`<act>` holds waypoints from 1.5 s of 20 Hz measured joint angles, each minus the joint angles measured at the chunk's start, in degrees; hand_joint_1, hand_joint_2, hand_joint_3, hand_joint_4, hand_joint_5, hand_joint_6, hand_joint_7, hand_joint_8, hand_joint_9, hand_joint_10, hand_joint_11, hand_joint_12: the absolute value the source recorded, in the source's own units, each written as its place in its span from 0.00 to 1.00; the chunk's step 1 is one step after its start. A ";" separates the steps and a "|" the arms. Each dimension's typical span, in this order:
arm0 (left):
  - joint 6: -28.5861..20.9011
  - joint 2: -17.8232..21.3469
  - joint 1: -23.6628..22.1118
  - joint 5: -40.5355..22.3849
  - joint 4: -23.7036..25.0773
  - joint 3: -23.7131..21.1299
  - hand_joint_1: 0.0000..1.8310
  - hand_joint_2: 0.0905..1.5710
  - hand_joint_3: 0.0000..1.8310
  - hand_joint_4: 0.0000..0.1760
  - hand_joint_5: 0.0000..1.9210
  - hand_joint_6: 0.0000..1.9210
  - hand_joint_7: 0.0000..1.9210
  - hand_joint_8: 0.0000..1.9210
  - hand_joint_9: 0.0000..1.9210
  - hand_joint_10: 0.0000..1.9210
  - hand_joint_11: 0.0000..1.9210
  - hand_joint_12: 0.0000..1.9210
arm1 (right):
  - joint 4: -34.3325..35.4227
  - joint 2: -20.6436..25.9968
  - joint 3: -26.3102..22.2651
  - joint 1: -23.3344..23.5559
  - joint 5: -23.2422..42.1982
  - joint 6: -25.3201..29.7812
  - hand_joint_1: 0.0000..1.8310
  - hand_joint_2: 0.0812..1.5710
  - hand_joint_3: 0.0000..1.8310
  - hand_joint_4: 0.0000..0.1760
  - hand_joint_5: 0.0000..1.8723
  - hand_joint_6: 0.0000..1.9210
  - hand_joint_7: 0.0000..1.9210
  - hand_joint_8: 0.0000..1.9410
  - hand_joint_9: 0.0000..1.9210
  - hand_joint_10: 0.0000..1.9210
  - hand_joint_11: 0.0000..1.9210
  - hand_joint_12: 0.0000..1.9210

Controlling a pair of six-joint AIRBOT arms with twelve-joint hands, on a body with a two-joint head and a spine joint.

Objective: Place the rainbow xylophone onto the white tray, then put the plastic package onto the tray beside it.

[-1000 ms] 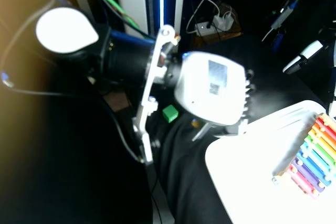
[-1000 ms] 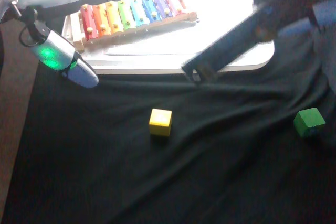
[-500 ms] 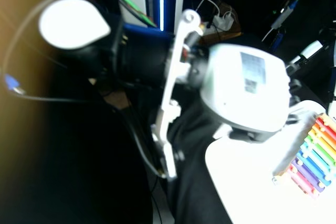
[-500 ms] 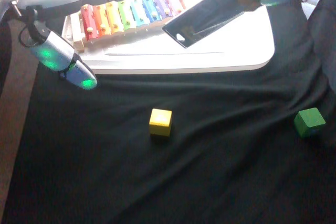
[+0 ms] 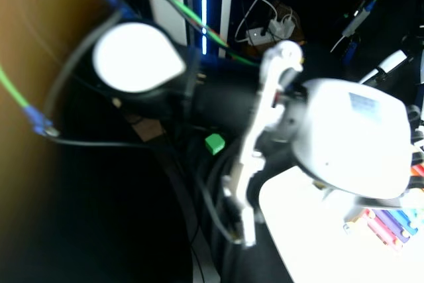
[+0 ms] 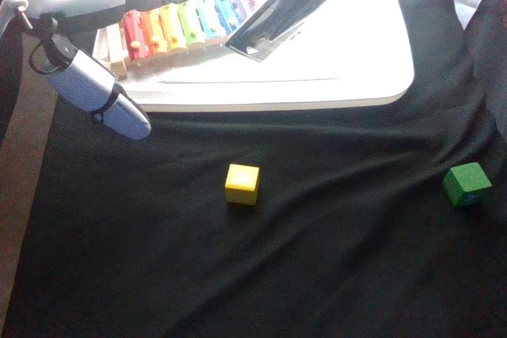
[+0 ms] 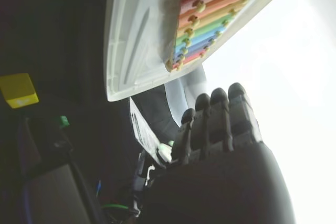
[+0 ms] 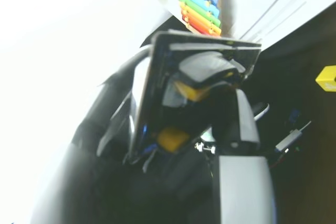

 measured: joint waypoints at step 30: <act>0.17 0.00 1.49 -1.57 -2.93 -0.07 0.43 0.40 0.00 0.03 0.00 0.00 0.06 0.00 0.03 0.00 0.02 0.01 | 13.81 -8.59 9.97 -16.28 -3.96 0.70 0.75 0.72 0.00 0.00 0.41 0.61 0.51 0.50 0.45 0.67 0.35 0.52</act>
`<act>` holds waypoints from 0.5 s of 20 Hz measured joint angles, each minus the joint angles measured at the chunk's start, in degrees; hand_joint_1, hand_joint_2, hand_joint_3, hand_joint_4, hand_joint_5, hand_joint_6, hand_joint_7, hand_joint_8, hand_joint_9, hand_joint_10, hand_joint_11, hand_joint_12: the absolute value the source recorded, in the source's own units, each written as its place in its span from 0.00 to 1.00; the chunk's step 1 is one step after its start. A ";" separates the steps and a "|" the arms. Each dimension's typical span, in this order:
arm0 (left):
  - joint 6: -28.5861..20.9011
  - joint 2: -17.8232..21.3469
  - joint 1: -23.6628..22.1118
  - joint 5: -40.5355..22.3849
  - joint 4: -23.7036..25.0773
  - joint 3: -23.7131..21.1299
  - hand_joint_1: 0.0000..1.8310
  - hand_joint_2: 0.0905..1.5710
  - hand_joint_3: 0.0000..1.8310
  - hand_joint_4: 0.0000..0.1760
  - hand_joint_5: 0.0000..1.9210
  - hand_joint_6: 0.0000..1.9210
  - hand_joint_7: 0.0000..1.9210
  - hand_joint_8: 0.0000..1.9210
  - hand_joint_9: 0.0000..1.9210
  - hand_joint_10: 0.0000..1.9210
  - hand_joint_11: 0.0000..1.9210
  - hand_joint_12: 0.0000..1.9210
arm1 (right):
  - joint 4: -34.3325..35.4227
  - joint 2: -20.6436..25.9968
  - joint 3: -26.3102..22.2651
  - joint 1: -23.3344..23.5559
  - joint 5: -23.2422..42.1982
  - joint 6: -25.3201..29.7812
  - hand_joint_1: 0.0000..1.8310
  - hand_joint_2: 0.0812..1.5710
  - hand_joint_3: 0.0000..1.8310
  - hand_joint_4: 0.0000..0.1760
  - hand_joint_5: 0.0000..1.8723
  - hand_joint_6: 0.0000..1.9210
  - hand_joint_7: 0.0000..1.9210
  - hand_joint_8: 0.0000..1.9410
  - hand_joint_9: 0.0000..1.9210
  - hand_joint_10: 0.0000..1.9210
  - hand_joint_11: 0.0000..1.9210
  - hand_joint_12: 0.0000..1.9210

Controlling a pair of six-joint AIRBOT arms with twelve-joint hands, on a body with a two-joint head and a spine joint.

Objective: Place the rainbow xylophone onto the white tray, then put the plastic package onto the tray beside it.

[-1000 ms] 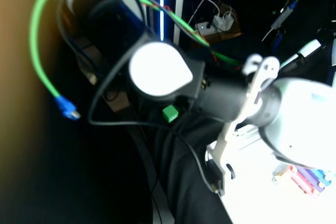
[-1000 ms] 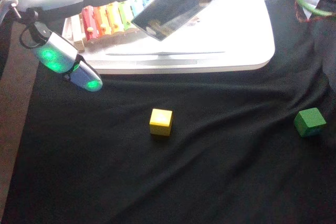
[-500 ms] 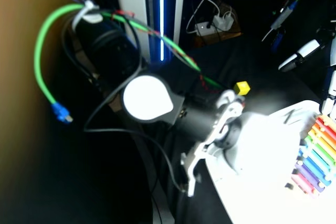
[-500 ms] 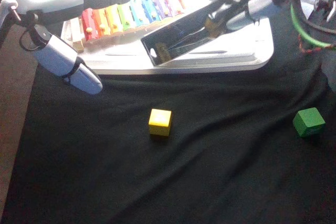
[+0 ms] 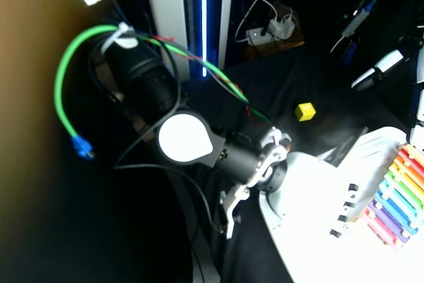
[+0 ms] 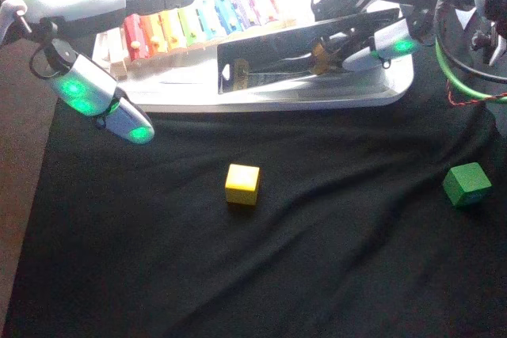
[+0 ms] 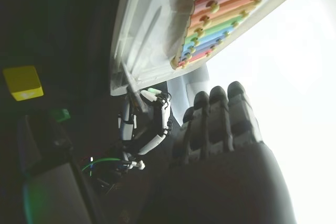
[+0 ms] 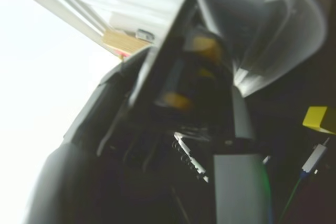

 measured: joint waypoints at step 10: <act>0.00 0.00 0.63 -0.02 -0.07 0.00 0.43 0.41 0.00 0.00 0.01 0.00 0.08 0.00 0.05 0.00 0.02 0.01 | -1.27 -0.02 0.11 -0.57 -1.68 -0.39 0.53 0.44 0.00 1.00 0.00 0.00 0.00 0.00 0.00 0.00 0.00 0.00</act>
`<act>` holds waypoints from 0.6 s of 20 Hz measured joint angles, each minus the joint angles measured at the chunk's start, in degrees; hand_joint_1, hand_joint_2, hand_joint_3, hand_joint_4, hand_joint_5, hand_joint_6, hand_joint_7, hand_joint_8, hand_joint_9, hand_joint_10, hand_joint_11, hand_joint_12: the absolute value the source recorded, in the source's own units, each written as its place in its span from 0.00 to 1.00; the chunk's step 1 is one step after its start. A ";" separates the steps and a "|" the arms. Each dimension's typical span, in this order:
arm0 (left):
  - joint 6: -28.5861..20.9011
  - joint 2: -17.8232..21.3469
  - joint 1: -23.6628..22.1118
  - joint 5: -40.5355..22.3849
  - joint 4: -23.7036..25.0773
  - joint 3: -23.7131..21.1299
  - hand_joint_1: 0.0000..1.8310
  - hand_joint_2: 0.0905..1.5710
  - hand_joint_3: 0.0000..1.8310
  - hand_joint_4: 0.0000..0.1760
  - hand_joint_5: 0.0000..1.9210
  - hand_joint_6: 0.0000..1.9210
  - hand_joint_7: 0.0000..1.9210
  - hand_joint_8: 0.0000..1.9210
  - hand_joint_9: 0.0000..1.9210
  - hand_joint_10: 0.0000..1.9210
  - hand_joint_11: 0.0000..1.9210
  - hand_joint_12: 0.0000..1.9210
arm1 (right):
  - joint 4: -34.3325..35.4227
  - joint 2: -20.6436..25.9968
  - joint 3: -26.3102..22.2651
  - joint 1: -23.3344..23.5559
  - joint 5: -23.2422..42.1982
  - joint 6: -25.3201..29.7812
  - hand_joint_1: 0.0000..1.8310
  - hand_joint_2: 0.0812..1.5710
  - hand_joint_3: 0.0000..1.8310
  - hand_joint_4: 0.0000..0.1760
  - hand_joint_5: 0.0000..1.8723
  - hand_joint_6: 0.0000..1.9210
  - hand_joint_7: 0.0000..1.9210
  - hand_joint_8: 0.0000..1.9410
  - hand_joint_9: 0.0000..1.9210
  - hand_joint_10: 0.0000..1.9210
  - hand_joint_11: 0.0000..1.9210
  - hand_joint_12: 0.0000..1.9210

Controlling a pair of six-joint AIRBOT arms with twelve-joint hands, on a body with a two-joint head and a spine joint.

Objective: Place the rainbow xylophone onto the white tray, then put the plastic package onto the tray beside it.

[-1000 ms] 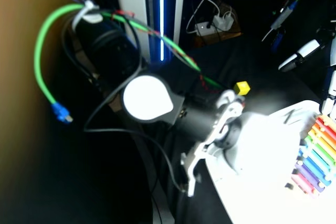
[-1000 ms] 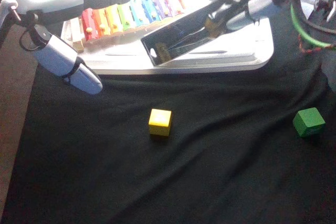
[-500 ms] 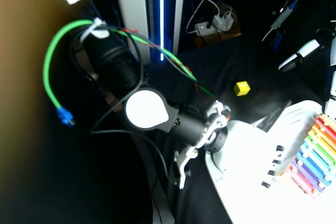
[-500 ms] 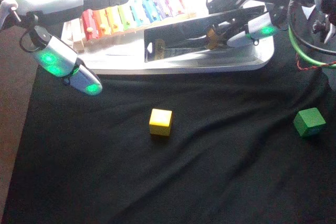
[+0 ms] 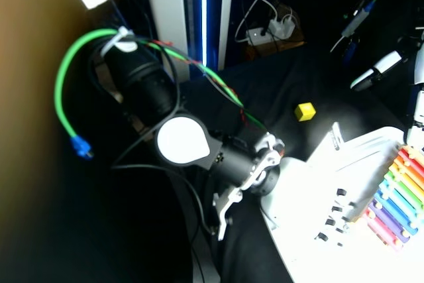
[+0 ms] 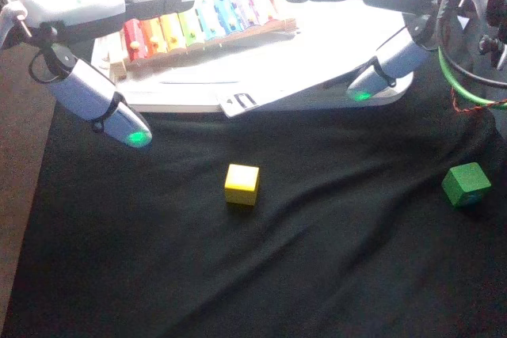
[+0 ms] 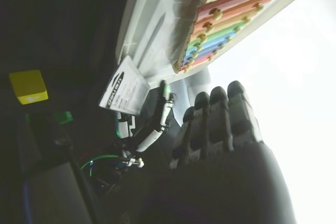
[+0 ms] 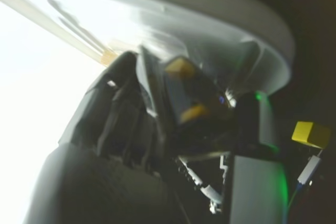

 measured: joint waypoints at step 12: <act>2.08 -0.31 0.72 0.04 -3.02 0.02 0.42 0.39 0.00 0.28 0.00 0.00 0.04 0.00 0.02 0.00 0.00 0.01 | 3.13 1.29 -0.15 -0.02 3.17 -0.02 0.43 0.41 0.00 1.00 0.00 0.00 0.00 0.00 0.00 0.00 0.00 0.00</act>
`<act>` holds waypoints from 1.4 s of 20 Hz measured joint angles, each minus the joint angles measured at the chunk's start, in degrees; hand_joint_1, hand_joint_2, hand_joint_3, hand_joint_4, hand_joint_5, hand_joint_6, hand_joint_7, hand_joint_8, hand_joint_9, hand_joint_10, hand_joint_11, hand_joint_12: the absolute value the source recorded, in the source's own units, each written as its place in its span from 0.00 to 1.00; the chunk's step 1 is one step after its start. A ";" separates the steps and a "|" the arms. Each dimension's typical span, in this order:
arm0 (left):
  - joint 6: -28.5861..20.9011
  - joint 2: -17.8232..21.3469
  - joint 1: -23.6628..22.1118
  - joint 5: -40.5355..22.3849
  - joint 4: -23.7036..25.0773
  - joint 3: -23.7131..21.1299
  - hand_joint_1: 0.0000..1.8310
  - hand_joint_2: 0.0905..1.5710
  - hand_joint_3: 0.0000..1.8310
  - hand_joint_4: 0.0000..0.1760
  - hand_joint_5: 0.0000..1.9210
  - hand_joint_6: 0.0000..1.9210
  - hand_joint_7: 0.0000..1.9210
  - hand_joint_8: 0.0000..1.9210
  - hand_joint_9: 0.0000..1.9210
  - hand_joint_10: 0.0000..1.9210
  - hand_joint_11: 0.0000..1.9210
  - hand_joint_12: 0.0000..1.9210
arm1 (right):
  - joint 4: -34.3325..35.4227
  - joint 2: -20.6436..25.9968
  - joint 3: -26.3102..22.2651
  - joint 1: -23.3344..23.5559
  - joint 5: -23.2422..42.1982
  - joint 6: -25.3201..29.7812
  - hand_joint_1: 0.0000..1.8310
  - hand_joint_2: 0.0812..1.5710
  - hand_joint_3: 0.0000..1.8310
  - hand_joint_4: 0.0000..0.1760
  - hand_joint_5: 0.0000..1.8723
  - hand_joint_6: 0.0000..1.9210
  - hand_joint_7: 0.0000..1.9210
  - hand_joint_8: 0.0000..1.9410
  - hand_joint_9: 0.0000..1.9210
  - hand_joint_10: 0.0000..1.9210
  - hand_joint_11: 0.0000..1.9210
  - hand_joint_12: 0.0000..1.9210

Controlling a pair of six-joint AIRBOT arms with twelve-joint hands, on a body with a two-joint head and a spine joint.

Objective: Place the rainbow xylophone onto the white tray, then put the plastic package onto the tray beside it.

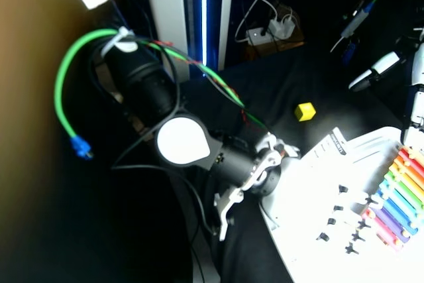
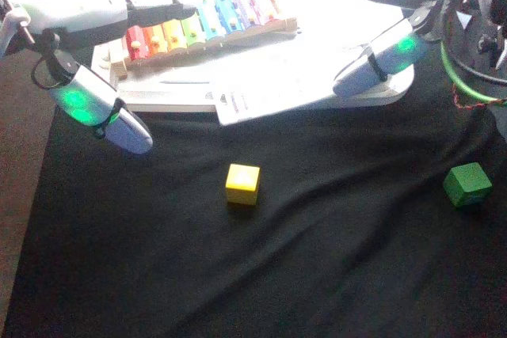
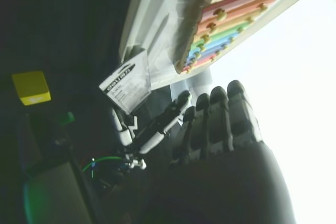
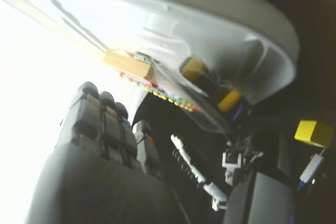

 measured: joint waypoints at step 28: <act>26.32 15.12 15.34 -49.62 -45.75 -15.04 0.26 0.52 0.02 0.00 0.00 0.00 0.04 0.00 0.03 0.00 0.00 0.03 | 27.10 21.92 -25.38 -4.11 34.23 -19.69 0.43 0.41 0.00 1.00 0.00 0.00 0.00 0.00 0.00 0.00 0.03 0.01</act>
